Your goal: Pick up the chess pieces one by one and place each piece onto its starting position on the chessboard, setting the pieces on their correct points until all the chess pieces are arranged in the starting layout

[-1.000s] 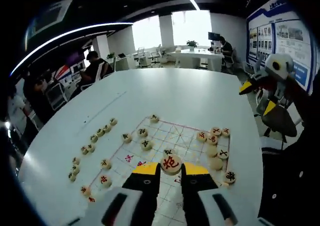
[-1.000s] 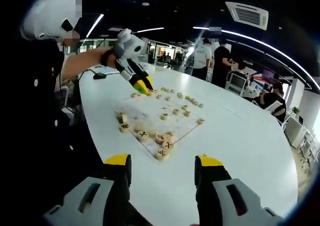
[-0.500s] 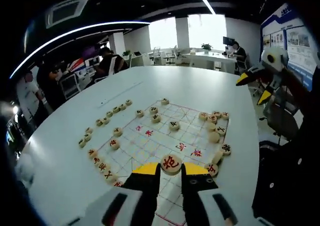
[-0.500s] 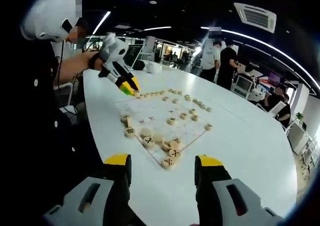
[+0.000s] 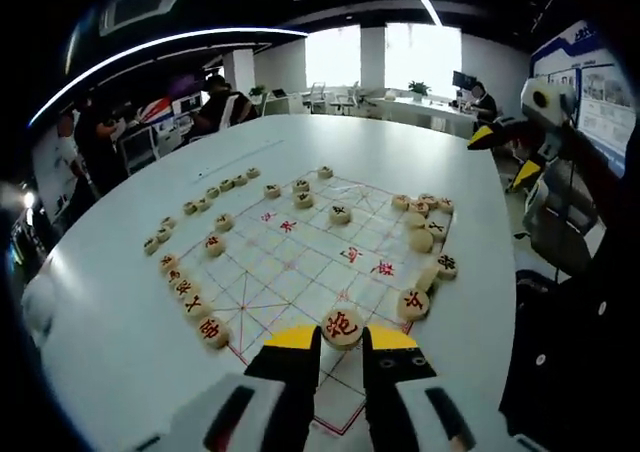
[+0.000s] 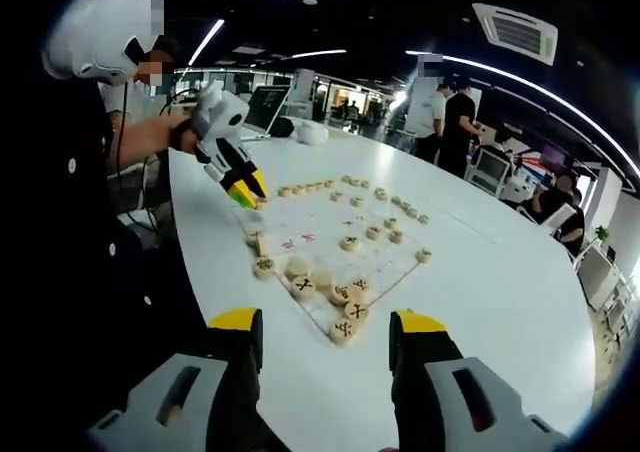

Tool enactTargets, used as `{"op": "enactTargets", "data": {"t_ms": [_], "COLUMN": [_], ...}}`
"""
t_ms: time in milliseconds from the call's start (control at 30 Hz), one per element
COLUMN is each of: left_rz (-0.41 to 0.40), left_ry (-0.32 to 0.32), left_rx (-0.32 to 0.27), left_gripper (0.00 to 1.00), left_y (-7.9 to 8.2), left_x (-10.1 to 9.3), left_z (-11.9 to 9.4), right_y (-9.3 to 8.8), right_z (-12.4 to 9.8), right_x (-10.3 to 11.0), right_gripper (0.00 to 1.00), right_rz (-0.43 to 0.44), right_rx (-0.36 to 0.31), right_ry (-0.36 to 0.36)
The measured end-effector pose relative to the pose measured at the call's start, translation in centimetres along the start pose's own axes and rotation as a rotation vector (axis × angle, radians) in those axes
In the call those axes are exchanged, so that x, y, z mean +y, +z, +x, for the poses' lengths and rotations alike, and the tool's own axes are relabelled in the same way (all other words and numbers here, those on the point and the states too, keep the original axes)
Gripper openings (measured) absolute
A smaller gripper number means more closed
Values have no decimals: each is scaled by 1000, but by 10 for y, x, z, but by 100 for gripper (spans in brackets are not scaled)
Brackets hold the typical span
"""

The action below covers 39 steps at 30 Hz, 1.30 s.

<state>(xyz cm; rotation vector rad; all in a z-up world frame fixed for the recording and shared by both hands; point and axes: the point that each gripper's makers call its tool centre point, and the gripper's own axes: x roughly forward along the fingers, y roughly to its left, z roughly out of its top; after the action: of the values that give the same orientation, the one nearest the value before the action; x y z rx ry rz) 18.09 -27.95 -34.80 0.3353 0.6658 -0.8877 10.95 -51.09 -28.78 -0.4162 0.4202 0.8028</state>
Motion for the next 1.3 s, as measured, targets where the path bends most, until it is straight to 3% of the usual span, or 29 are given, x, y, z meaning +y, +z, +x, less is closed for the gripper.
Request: {"op": "enactTargets", "data": {"t_ms": [633,767,967,1100,1300], "left_rz": [-19,30,28,-6,4], "left_ry": [-37,-55,-18,8,48], "left_rx": [70,75,55,6,-34], "left_gripper": [20,37,37,39,52], "left_y": [-17,-18,-14,-9,-14], "left_x": [-10,-15,-5,4,9], "left_z": [9,7,-9,-30,-51], "right_y": [1,0,0,-1,-1], "right_z": [1,1,1,1,2], "right_x": [1,1,-1,-2,-7], "right_gripper": [51,51,51,51,52], "right_rz": [10,8,9,9,6], "right_rx": [2,1,-1,-1,-2], "right_ry": [-2,1,1,1,0]}}
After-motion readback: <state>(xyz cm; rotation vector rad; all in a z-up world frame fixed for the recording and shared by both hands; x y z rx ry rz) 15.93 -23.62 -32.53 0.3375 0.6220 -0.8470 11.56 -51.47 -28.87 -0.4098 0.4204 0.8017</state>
